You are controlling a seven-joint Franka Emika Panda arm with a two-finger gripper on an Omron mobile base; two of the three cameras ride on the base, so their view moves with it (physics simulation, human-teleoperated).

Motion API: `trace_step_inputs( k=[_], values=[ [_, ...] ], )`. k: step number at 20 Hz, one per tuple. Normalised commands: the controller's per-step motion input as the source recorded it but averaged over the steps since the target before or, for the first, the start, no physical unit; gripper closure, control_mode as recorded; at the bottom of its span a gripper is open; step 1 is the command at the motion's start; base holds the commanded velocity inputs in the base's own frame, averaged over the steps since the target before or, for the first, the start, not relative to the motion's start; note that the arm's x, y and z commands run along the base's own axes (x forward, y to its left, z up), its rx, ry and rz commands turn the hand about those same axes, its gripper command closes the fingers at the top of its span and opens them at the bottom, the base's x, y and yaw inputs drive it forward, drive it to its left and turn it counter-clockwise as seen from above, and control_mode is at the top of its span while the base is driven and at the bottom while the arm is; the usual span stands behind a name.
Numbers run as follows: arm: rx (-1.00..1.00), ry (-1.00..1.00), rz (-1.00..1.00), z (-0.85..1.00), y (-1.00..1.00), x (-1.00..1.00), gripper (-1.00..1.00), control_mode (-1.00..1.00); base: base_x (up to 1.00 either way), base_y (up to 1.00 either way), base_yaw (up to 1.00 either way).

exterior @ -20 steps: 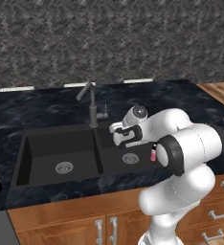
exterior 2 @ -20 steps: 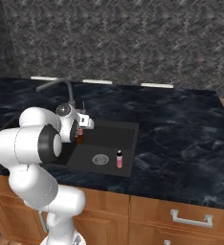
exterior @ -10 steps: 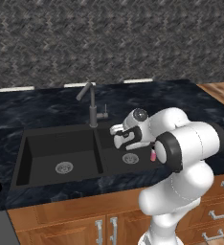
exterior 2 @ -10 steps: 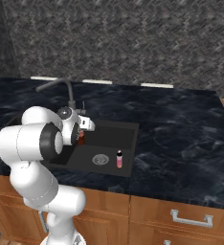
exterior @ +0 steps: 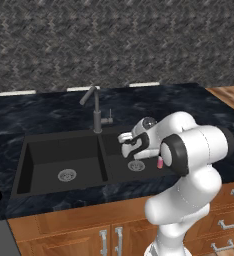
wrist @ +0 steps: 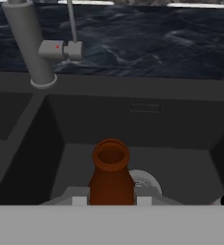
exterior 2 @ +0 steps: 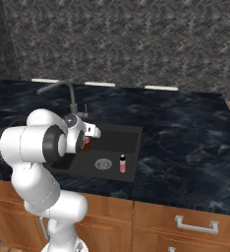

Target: Place the large bottle from the dining counter next to the other large bottle outside the sink, and place the small bottle from the dining counter next to the other small bottle inside the sink.

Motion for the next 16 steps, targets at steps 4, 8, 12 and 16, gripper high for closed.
trace_step_inputs(
  k=[4, 8, 12, 16],
  values=[
    [0.00, 0.00, -0.03, -0.16, -0.13, 0.00, 1.00, -1.00, 0.00, 0.00, 0.00],
    [0.00, 0.00, -0.02, -0.17, -0.14, 0.00, 1.00, -1.00, 0.00, 0.00, 0.00],
    [0.00, 0.00, -0.02, -0.19, -0.13, 0.00, 1.00, -1.00, 0.00, 0.00, 0.00],
    [0.00, 0.00, -0.02, -0.19, -0.12, 0.00, 1.00, -1.00, 0.00, 0.00, 0.00]
  ],
)
